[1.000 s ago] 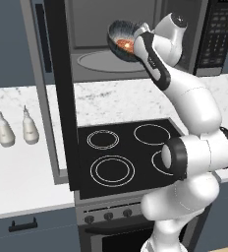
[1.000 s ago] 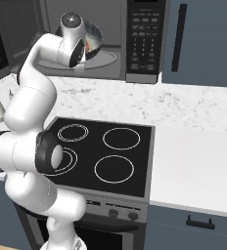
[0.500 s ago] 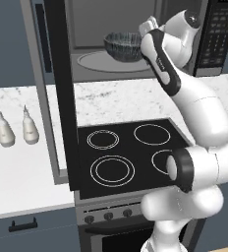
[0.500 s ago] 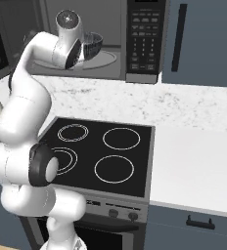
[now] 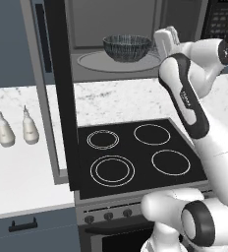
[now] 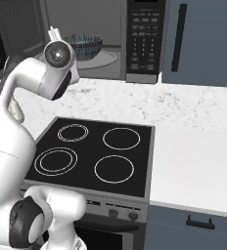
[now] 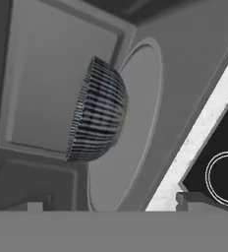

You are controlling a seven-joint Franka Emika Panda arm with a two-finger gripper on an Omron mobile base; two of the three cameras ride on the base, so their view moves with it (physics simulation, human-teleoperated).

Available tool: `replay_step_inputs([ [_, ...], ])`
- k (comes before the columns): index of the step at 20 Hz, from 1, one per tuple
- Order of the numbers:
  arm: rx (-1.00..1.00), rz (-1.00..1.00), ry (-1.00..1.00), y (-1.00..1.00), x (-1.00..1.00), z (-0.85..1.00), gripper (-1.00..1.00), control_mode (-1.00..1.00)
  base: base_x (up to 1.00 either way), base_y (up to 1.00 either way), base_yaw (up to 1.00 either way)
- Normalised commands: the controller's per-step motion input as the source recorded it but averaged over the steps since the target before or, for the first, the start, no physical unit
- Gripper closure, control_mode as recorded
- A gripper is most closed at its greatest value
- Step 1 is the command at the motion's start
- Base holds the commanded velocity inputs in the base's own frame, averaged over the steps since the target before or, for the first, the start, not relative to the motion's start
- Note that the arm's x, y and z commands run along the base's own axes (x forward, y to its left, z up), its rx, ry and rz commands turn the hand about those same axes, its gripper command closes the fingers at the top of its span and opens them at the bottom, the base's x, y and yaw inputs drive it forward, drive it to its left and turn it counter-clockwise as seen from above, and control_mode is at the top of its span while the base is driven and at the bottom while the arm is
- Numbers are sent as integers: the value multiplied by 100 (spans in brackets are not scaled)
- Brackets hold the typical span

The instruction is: Open the microwave, place the bowl with waffle inside the microwave, then close the microwave door and turn it on.

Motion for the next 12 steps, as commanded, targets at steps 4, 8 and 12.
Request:
replay_step_inputs([
  [4,-17,2,-25,36,-77,2,-100,-100,0,0,0],
  [8,-25,5,-25,70,0,-18,-100,-100,0,0,0],
  [12,-27,8,-24,75,0,-36,-100,-100,0,0,0],
])
